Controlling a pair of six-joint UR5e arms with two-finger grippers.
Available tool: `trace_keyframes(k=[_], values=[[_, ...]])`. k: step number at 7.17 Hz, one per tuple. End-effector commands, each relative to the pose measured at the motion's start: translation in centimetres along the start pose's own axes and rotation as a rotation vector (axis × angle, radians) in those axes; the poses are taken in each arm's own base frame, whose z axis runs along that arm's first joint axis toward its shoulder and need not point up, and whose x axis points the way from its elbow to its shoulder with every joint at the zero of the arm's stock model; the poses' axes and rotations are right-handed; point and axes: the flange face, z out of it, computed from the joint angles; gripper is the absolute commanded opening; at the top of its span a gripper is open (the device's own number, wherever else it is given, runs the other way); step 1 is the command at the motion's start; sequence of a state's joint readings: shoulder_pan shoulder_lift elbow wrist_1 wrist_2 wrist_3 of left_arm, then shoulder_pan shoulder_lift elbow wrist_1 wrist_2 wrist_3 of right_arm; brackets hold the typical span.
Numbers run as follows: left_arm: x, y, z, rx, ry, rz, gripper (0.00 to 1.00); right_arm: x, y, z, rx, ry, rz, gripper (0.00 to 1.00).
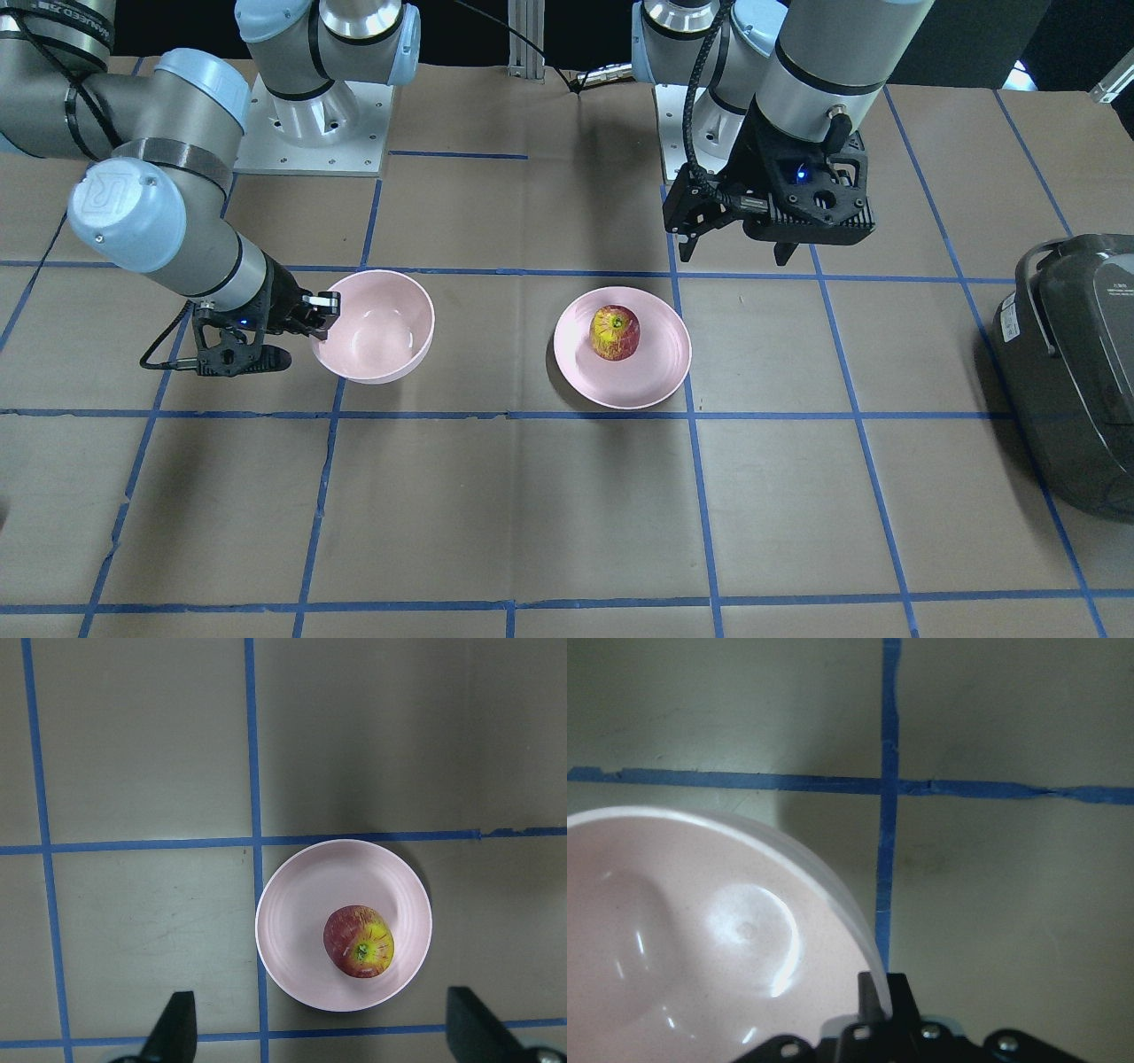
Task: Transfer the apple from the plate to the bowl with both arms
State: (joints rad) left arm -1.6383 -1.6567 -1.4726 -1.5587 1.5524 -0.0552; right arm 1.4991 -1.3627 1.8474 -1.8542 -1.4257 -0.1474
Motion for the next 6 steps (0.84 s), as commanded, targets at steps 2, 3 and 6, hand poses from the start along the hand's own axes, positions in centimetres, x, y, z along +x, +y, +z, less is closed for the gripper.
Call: trace_keyframes(k=[2,3,6], values=[[0.1,-0.1,0.2,-0.004,-0.002,0.001,1.00,-2.4,0.3,4.0,0.020,-0.061,-0.038,0.03],[0.3,-0.9,1.4,-0.020,-0.001,0.003,1.00,-2.1,-0.3,5.5,-0.004,-0.064,-0.032,0.03],[2.2,0.3,12.3,-0.163,-0.018,0.056,1.00,-1.4,-0.4,8.0,-0.041,-0.046,0.022,0.40]])
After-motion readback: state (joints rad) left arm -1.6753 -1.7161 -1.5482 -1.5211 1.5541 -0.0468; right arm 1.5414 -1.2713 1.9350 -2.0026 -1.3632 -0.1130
